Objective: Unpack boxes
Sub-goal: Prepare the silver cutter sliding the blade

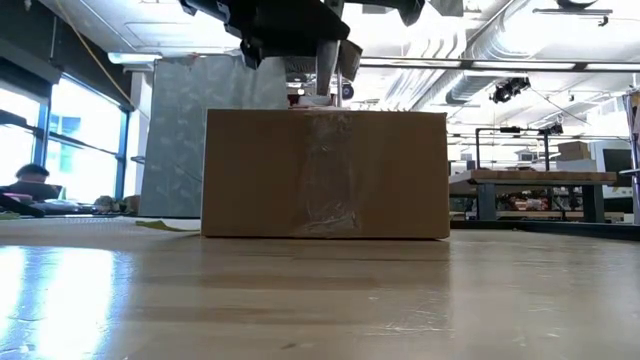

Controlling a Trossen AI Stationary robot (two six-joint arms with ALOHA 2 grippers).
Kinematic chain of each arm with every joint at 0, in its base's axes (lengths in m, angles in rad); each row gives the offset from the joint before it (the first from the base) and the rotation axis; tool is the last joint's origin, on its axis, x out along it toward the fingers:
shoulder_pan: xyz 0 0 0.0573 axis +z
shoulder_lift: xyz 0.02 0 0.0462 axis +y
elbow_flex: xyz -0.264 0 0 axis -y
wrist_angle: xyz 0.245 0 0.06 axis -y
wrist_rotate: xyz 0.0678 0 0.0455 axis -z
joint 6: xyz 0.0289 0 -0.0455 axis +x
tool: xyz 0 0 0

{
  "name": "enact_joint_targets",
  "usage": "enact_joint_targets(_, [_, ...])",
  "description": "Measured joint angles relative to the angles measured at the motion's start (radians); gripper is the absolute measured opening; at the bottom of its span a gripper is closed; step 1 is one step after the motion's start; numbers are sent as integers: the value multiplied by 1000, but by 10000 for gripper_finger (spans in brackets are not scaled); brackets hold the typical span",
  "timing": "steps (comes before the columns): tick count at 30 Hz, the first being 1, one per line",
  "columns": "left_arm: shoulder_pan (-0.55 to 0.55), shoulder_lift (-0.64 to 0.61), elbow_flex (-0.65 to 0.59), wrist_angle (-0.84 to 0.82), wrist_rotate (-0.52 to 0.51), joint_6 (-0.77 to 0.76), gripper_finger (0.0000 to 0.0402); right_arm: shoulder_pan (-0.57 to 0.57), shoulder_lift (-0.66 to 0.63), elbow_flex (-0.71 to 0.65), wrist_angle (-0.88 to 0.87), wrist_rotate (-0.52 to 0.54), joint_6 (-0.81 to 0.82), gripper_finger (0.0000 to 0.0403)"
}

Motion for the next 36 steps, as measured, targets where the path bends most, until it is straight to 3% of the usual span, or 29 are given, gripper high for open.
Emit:
enact_joint_targets(8, [8,0,-60,93,12,-120,106,0,-18,0,-31,10,-2,279])
enact_joint_targets(12, [25,0,-143,234,31,-194,106,18,-62,1,-79,79,37,310])
enact_joint_targets(16, [34,0,-194,384,80,-198,106,50,-47,-33,-65,122,71,309])
enact_joint_targets(20, [35,-1,-196,412,104,-198,106,61,24,-93,115,172,93,300])
enact_joint_targets(25, [33,0,-196,433,138,-199,106,59,116,-94,332,215,-6,279])
enact_joint_targets(36, [22,0,-196,425,151,-199,106,71,137,-89,341,281,-45,178])
